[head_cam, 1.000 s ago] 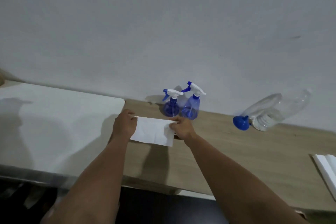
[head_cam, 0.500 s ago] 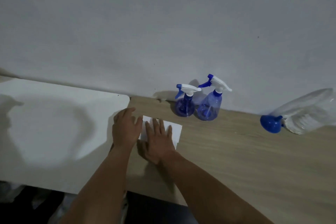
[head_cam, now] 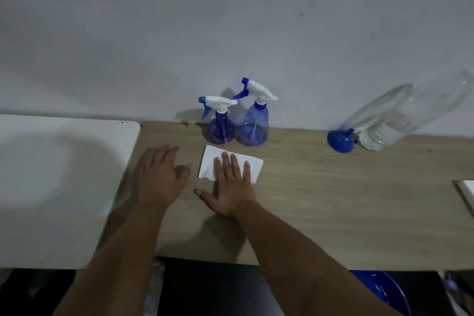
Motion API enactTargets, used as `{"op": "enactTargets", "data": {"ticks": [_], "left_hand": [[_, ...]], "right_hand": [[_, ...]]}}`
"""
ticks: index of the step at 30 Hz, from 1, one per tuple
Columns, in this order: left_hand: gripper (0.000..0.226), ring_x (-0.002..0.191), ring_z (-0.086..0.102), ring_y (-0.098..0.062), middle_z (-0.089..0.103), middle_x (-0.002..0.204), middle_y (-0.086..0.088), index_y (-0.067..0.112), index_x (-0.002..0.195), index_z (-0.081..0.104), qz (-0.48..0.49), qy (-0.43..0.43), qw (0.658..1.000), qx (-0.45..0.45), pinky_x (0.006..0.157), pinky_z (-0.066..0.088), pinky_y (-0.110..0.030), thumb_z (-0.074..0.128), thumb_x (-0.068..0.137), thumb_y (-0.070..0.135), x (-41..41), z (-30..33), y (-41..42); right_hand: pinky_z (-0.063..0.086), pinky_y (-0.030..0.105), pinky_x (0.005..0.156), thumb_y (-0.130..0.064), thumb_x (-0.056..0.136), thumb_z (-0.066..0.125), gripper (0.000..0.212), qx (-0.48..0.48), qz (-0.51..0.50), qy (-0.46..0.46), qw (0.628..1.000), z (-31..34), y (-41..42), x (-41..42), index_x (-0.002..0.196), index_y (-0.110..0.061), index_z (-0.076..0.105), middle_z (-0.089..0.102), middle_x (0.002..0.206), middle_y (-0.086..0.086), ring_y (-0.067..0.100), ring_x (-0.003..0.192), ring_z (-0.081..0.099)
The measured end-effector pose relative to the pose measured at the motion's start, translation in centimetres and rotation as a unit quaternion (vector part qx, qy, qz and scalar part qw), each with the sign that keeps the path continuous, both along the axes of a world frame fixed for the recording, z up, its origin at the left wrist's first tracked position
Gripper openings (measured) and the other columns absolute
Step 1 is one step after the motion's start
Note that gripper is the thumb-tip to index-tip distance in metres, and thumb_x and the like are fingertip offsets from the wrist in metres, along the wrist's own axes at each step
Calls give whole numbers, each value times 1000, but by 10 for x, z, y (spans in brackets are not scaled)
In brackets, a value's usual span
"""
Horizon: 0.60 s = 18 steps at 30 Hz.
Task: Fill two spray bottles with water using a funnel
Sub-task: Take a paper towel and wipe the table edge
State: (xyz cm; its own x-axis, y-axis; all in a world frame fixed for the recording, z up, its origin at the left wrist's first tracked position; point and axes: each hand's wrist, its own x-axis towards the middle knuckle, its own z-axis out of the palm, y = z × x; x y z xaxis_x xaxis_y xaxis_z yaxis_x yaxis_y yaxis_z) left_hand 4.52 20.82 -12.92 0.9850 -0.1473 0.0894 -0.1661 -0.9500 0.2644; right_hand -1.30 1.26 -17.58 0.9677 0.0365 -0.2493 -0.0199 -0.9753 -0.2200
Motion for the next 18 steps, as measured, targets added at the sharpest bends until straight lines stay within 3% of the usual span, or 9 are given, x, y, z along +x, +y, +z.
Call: {"op": "enactTargets", "data": {"ticks": [4,8,11,18], "left_hand": [[71,139,45,-31,58,141,-4,22,140,54,-34,0,999,14,112,41,-49,45,85,66,-19,8,-35],[74,124,59,-31,65,131,-8,16,133,61,-31,10,997,-77,106,47,-48,52,82,67,-34,15,-78],[73,122,60,-32,64,134,-6,19,134,61,-21,42,992,-115,105,49,-46,61,81,69,-52,21,-112],[61,106,68,-38,69,121,-16,6,123,69,-69,1,990,-121,98,52,-46,85,79,44,-99,23,-176]], "right_hand": [[-12,61,127,-89,90,17,110,6,-47,-22,999,-2,-58,-30,169,-16,-3,-17,177,8,26,162,-21],[-13,60,127,-90,90,16,110,1,-93,-18,996,0,-132,-60,169,-16,-4,-17,176,6,24,162,-20],[-13,59,128,-91,89,18,112,9,-111,-16,994,4,-188,-79,169,-16,-5,-17,177,5,22,162,-22],[-18,57,127,-94,86,21,116,28,-196,7,980,10,-314,-146,169,-19,-7,-21,176,2,19,161,-25]]}}
